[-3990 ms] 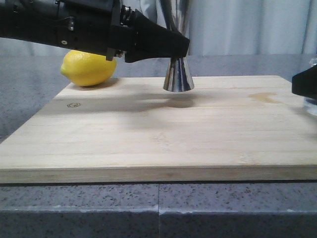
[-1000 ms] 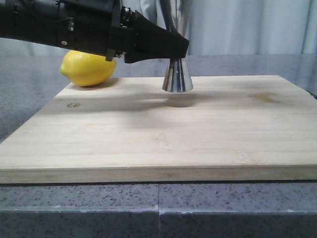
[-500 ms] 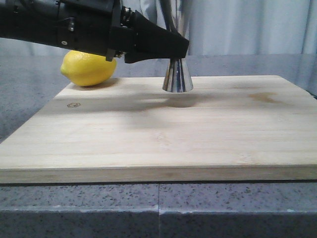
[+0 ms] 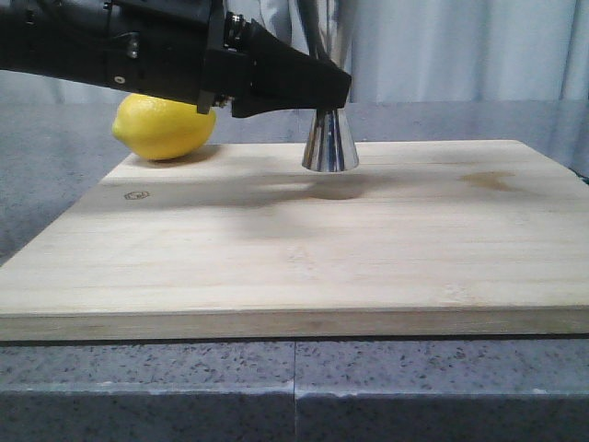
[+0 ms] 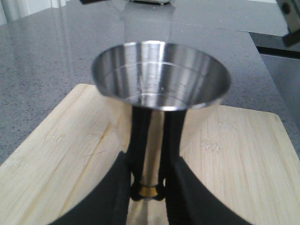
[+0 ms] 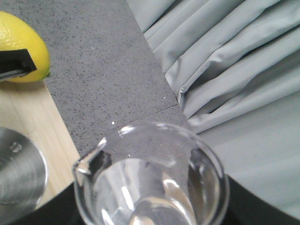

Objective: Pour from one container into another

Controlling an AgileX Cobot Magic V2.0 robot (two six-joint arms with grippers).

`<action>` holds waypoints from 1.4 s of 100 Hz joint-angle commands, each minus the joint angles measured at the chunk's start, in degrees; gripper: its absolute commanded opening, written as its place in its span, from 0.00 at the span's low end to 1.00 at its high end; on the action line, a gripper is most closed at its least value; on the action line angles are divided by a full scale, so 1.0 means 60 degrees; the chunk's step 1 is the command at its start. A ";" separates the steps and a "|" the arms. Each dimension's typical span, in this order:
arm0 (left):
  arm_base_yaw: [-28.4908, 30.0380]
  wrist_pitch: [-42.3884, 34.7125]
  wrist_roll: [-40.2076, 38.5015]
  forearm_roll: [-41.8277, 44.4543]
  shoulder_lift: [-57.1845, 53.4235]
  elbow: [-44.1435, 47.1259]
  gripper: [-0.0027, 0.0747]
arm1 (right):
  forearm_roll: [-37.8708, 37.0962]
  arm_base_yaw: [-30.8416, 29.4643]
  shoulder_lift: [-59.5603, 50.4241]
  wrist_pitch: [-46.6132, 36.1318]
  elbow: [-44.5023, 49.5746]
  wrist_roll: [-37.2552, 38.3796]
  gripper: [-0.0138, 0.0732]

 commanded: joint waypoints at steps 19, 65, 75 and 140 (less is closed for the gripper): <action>-0.0005 0.0582 -0.0013 -0.0582 -0.0373 -0.0271 0.06 | -0.0802 0.0277 -0.0263 -0.0627 -0.0357 -0.0045 0.48; -0.0005 0.0559 -0.0013 -0.0582 -0.0373 -0.0271 0.06 | -0.1279 0.0277 -0.0263 -0.0545 -0.0357 -0.0045 0.48; -0.0005 0.0519 -0.0013 -0.0582 -0.0373 -0.0271 0.06 | -0.1362 0.0277 -0.0263 -0.0564 -0.0357 -0.0045 0.48; -0.0005 0.0443 -0.0013 -0.0582 -0.0373 -0.0271 0.06 | -0.1820 0.0277 -0.0263 -0.0677 -0.0357 -0.0060 0.48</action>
